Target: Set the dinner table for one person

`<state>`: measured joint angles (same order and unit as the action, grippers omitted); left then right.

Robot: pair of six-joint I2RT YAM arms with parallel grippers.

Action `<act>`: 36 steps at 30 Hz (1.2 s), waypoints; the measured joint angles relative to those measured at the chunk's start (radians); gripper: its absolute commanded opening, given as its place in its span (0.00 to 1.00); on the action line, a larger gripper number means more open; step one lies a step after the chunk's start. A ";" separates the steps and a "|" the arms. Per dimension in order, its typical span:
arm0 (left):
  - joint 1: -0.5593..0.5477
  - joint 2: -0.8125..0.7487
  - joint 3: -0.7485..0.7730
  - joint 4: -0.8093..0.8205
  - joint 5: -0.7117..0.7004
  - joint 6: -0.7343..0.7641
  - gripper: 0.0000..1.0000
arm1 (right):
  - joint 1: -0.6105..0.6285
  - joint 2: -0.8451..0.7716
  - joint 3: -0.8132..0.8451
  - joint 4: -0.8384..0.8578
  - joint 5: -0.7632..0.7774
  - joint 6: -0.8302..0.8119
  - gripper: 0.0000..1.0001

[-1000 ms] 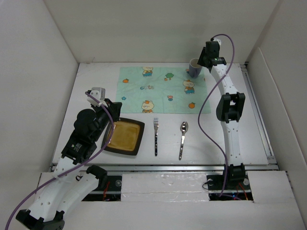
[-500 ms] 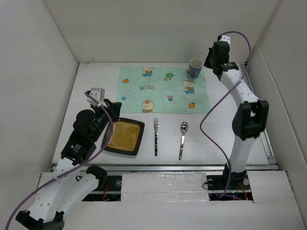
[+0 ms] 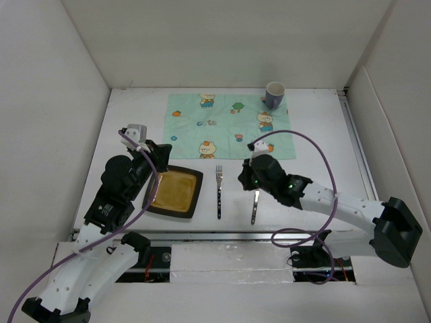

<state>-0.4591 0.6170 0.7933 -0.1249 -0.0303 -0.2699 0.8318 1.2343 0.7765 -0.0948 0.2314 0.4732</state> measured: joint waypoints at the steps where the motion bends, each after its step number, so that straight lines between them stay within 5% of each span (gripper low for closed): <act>1: 0.000 -0.002 0.000 0.000 0.000 0.000 0.00 | 0.050 0.010 -0.010 -0.007 0.010 0.022 0.00; 6: 0.000 -0.013 0.000 -0.001 0.000 0.000 0.00 | 0.257 0.130 0.030 -0.002 0.059 0.102 0.14; 11: 0.000 -0.022 0.000 0.000 0.000 0.000 0.00 | 0.316 0.354 0.146 0.092 0.041 0.138 0.53; 20: 0.000 -0.037 0.000 0.000 0.005 0.000 0.00 | 0.301 0.607 0.226 0.233 -0.003 0.274 0.56; 36: 0.000 -0.037 0.000 0.000 0.031 -0.001 0.00 | 0.251 0.716 0.183 0.555 -0.105 0.525 0.47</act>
<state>-0.4591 0.5804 0.7933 -0.1249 0.0002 -0.2707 1.0828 1.9503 0.9592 0.4599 0.1268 0.9977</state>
